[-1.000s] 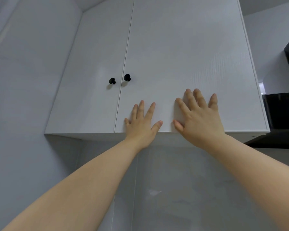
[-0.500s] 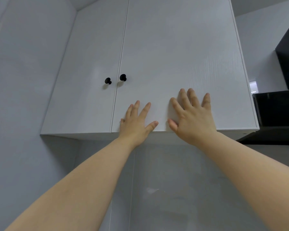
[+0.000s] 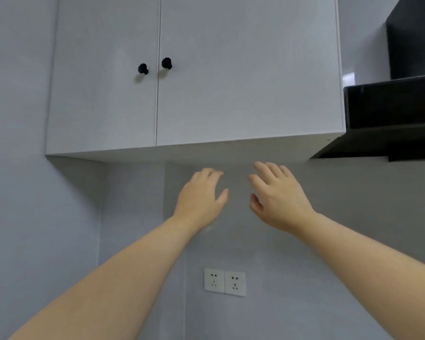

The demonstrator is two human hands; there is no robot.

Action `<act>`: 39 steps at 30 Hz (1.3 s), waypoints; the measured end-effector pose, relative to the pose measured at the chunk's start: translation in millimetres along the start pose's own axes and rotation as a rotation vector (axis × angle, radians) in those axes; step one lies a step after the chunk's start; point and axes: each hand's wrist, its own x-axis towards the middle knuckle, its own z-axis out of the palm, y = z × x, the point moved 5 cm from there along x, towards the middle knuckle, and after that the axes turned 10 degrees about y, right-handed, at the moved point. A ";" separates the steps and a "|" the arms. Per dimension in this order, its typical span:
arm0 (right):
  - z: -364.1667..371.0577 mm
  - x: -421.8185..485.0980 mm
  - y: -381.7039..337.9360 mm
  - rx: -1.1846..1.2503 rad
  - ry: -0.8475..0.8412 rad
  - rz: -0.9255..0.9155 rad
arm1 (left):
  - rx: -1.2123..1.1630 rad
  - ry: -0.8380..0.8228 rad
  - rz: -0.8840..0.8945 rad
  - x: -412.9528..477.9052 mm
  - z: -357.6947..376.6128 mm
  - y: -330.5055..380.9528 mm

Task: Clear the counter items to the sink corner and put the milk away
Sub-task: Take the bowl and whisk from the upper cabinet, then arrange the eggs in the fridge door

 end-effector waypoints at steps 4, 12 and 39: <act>9.4 -39.7 -7.9 0.025 -0.174 0.099 | -0.047 -0.148 -0.059 -42.8 21.9 6.6; -3.2 -140.4 2.1 -0.028 -0.459 0.285 | -0.174 -0.412 -0.067 -119.6 78.8 61.6; -341.2 -575.6 302.5 -0.407 -0.985 0.577 | -0.702 -0.791 0.403 -305.5 157.9 650.1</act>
